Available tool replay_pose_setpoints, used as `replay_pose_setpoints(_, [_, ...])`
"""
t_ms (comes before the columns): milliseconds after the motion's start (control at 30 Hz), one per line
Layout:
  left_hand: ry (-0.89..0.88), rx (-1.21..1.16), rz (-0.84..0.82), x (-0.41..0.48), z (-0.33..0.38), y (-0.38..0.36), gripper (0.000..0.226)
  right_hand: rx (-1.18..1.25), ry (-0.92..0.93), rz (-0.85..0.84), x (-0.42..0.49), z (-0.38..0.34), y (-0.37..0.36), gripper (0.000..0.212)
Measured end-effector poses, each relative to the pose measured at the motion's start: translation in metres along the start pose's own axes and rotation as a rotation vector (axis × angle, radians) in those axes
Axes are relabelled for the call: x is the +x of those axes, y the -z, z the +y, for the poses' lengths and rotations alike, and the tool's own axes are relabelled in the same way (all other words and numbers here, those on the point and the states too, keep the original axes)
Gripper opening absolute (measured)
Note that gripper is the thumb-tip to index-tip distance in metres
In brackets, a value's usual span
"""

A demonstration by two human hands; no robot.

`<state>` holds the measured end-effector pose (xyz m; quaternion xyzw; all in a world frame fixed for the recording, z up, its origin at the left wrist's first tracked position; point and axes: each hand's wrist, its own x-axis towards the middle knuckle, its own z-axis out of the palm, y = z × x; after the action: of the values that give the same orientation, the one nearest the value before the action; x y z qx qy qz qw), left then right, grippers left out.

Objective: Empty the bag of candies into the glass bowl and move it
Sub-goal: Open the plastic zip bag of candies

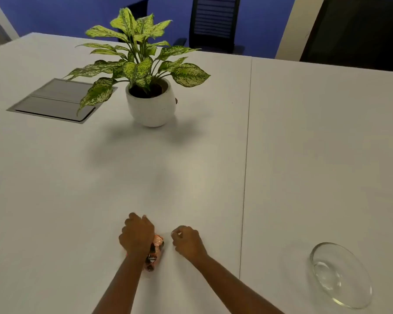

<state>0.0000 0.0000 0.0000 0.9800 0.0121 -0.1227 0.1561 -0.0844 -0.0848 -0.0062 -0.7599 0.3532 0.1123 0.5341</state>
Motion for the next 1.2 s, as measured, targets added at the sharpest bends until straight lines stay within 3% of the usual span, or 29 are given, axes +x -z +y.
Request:
replay_pose_setpoints(133, [0.147, -0.18, -0.161, 0.003, -0.009, -0.004, 0.039, 0.168, -0.108, -0.106, 0.001, 0.0, -0.004, 0.018])
replay_pose_setpoints(233, [0.121, -0.237, -0.201, 0.001, -0.007, -0.01, 0.037, 0.268, -0.16, -0.124, 0.002, 0.003, -0.004, 0.031])
replay_pose_setpoints(467, [0.213, -0.5, -0.248, -0.006, 0.011, -0.014, 0.027, 0.328, -0.076, 0.047, 0.0, 0.002, 0.023, 0.018])
replay_pose_setpoints(600, [0.363, -0.818, -0.371, -0.005, 0.027, -0.02, 0.037, 0.412, -0.03, 0.056, -0.004, -0.007, 0.054, 0.025])
replay_pose_setpoints(767, [0.617, -1.275, -0.605, -0.012, 0.051, -0.017, 0.034, 0.381, 0.027, 0.092, -0.013, -0.011, 0.089, 0.028])
replay_pose_setpoints(867, [0.722, -1.473, -0.749, -0.018, 0.066, -0.01, 0.043, 0.341, 0.035, 0.118, -0.022, -0.007, 0.1, 0.038])
replay_pose_setpoints(1033, [0.855, -1.642, -0.719, -0.03, 0.09, -0.007, 0.045, 0.336, 0.097, 0.224, -0.035, -0.002, 0.108, 0.046])
replay_pose_setpoints(1200, [0.898, -1.641, -0.693, -0.05, 0.107, -0.009, 0.041, 0.221, 0.242, 0.4, -0.039, 0.007, 0.11, 0.027])
